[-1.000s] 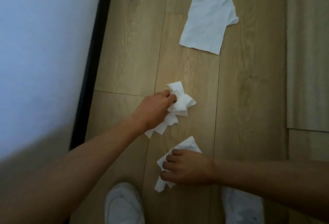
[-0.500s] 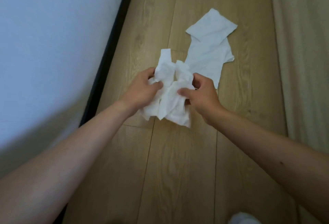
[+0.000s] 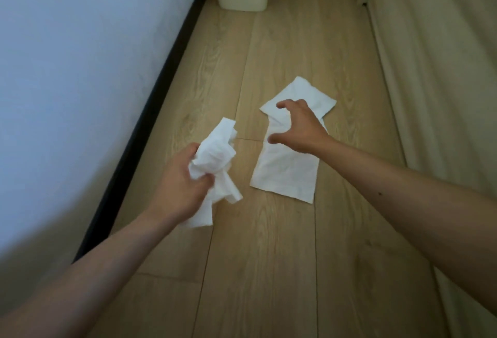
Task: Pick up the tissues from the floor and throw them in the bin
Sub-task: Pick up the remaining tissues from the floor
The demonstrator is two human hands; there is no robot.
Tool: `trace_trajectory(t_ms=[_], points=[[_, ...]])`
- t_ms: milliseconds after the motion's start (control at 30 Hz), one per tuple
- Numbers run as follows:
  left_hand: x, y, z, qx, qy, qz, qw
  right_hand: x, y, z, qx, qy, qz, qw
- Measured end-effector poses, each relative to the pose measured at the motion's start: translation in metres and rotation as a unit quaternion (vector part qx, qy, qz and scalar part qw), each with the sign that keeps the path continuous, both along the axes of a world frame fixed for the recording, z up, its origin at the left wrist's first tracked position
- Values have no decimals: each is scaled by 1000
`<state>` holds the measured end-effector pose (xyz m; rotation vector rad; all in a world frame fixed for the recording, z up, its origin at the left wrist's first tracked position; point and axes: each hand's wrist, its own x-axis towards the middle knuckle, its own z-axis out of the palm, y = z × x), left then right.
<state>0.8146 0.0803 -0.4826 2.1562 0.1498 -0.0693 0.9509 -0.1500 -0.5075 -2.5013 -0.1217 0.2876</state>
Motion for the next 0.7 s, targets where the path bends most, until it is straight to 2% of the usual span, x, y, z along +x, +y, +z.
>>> trace_trajectory(t_ms=[67, 133, 200, 333, 400, 500, 600, 700], points=[[0, 3, -7, -7, 0, 0, 1000, 25, -15, -18, -139, 39, 50, 988], [0, 3, -13, -8, 2, 2, 1000, 41, -25, -34, -212, 78, 85, 971], [1, 3, -19, -15, 11, 9, 1000, 50, -30, -45, -216, 84, 89, 969], [13, 1, -25, -27, 33, 8, 999, 48, -32, -52, -218, -46, 68, 973], [22, -4, -24, -36, 44, 13, 998, 39, -29, -50, -208, -53, 51, 975], [36, -20, -12, -43, 34, 23, 998, 25, -24, -37, -151, -29, -12, 988], [50, -39, 19, -43, 21, 53, 997, 11, -12, 2, -8, -30, -92, 995], [60, -58, 64, -34, 15, 69, 997, -5, 3, 64, 136, 3, -142, 981]])
